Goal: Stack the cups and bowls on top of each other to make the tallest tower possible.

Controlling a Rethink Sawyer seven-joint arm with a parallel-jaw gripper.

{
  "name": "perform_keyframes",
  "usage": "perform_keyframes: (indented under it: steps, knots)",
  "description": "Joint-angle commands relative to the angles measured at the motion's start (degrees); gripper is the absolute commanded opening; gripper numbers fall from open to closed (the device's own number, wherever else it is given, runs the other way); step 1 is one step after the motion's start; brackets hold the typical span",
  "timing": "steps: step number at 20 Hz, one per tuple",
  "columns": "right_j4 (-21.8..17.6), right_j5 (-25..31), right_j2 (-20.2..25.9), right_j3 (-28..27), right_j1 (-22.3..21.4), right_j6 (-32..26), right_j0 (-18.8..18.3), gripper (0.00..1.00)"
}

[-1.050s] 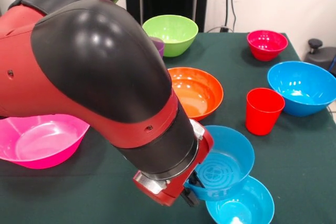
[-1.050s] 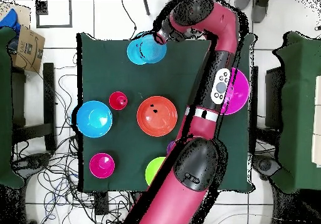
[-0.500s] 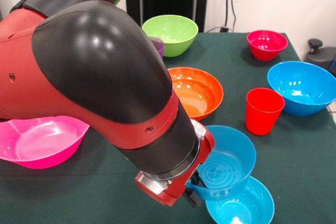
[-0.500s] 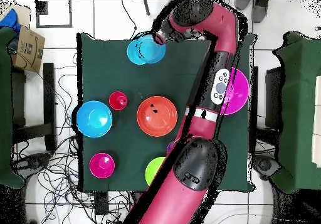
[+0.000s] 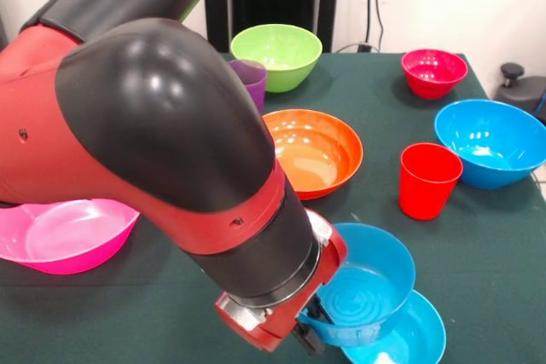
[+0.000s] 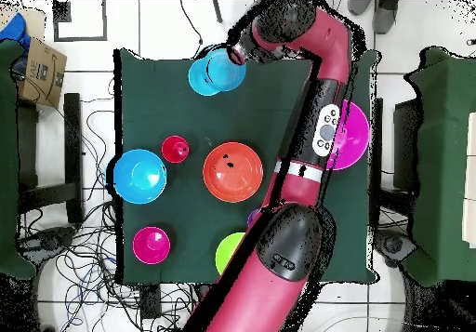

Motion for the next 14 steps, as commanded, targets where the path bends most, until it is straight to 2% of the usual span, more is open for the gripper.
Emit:
perform_keyframes:
  steps: [1, 6, 14]
  knots:
    - [0.7, -6.2, -5.0, 3.6, 2.9, 12.3, 1.4, 0.00]
    - [1.9, -8.8, -6.6, 4.2, 3.5, 13.4, 2.0, 0.00]
    - [5.9, -12.1, -11.7, 7.7, 3.0, 17.5, 2.8, 0.00]
